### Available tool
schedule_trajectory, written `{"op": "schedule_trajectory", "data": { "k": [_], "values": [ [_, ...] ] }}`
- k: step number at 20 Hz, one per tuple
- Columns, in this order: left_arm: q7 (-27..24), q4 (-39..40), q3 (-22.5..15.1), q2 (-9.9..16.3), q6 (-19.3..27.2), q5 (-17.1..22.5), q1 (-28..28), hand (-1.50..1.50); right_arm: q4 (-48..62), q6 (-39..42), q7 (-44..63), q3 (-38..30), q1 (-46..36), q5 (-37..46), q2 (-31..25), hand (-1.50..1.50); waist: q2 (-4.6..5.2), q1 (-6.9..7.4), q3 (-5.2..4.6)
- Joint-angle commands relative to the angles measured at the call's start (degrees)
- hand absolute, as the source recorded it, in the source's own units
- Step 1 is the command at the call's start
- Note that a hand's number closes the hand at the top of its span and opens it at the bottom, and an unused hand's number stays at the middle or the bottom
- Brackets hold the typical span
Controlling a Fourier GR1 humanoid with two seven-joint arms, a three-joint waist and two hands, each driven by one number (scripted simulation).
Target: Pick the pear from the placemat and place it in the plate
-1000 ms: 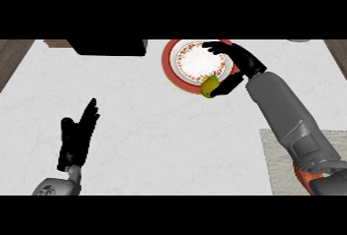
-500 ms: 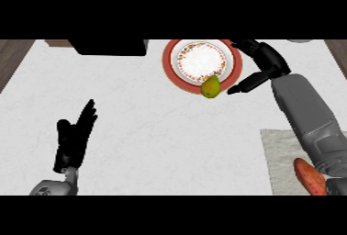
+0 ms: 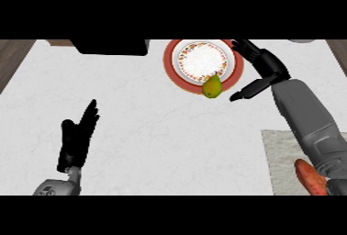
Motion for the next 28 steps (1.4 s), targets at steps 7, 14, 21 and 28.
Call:
{"op": "schedule_trajectory", "data": {
  "k": [7, 14, 21, 28],
  "values": [
    [3.91, -1.94, -0.55, -1.83, -0.07, -0.72, -1.61, 0.0, 2.49, -8.26, 0.49, 0.64, -0.32, 2.47, 1.51, -1.5, 0.1, 0.4, 0.03],
    [-3.75, 3.99, 2.13, -1.74, -1.66, -0.29, -0.79, 0.0, 3.44, -9.39, 0.04, 0.96, -0.28, 3.63, 0.3, -1.5, 0.22, 0.26, 0.0],
    [-0.22, 0.43, 2.32, -0.69, -2.69, -0.35, -0.86, 0.0, 4.57, -11.96, -4.58, 0.93, 4.09, 4.61, -2.0, -1.5, 0.34, 0.54, 0.05],
    [-0.2, -1.49, 0.47, -2.33, -1.58, -2.11, 1.05, 0.0, 5.53, -11.16, -3.61, 0.08, 3.27, 4.57, -6.5, -1.5, 0.43, 0.93, 0.08]
  ]
}}
